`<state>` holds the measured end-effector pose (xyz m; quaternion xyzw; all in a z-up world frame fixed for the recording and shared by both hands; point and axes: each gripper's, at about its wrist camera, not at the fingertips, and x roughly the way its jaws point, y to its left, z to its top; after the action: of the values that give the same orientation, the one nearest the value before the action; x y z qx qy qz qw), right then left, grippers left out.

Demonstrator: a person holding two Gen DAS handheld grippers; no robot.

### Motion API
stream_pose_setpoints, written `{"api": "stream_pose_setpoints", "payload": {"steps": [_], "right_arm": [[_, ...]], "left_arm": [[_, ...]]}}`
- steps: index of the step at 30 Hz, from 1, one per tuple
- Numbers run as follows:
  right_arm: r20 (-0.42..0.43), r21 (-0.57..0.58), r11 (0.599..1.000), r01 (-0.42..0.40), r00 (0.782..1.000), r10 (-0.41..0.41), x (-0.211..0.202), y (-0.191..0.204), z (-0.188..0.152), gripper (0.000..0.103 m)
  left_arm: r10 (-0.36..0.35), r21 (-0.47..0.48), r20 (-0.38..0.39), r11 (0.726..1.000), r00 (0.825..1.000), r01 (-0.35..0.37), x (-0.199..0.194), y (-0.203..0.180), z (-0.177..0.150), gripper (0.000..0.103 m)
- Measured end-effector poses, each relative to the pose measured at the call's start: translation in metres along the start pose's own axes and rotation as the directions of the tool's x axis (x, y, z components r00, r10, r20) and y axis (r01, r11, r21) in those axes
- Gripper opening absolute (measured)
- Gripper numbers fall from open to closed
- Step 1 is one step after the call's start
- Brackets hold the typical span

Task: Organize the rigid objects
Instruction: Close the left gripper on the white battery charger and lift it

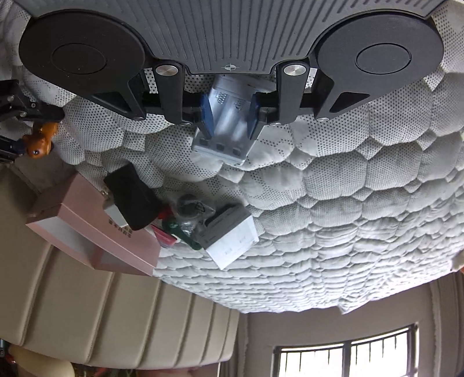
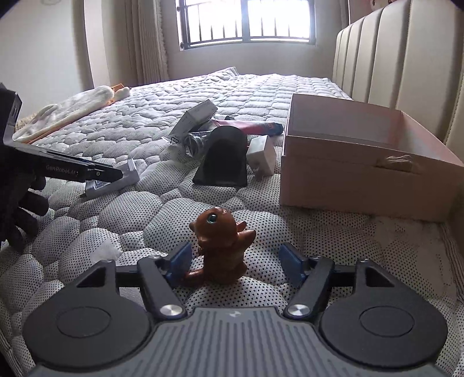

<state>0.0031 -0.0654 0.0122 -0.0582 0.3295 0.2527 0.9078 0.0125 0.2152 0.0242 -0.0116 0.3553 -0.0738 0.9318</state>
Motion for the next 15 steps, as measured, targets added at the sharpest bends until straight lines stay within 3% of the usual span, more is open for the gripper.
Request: {"api": "stream_pose_setpoints", "payload": {"steps": [3,9,11,15], "right_arm": [[-0.001,0.001,1.0,-0.001,1.0,0.001,0.0,0.0,0.0,0.07],[0.0,0.003,1.0,-0.002,1.0,0.002,0.0,0.0,0.0,0.071],[0.0,0.005,1.0,-0.005,1.0,0.005,0.001,-0.001,-0.001,0.071],[-0.004,0.008,1.0,-0.01,1.0,0.01,0.003,-0.001,-0.001,0.073]], "left_arm": [[-0.036,-0.003,-0.006,0.999,0.999,0.036,0.0,0.005,0.0,0.028],[-0.148,-0.123,-0.004,0.981,0.989,0.147,-0.005,0.031,0.006,0.028],[-0.124,-0.046,0.01,0.991,0.992,0.124,-0.014,0.022,0.007,0.028],[0.012,0.155,-0.031,0.988,0.999,-0.007,-0.014,-0.009,0.002,0.028]]}}
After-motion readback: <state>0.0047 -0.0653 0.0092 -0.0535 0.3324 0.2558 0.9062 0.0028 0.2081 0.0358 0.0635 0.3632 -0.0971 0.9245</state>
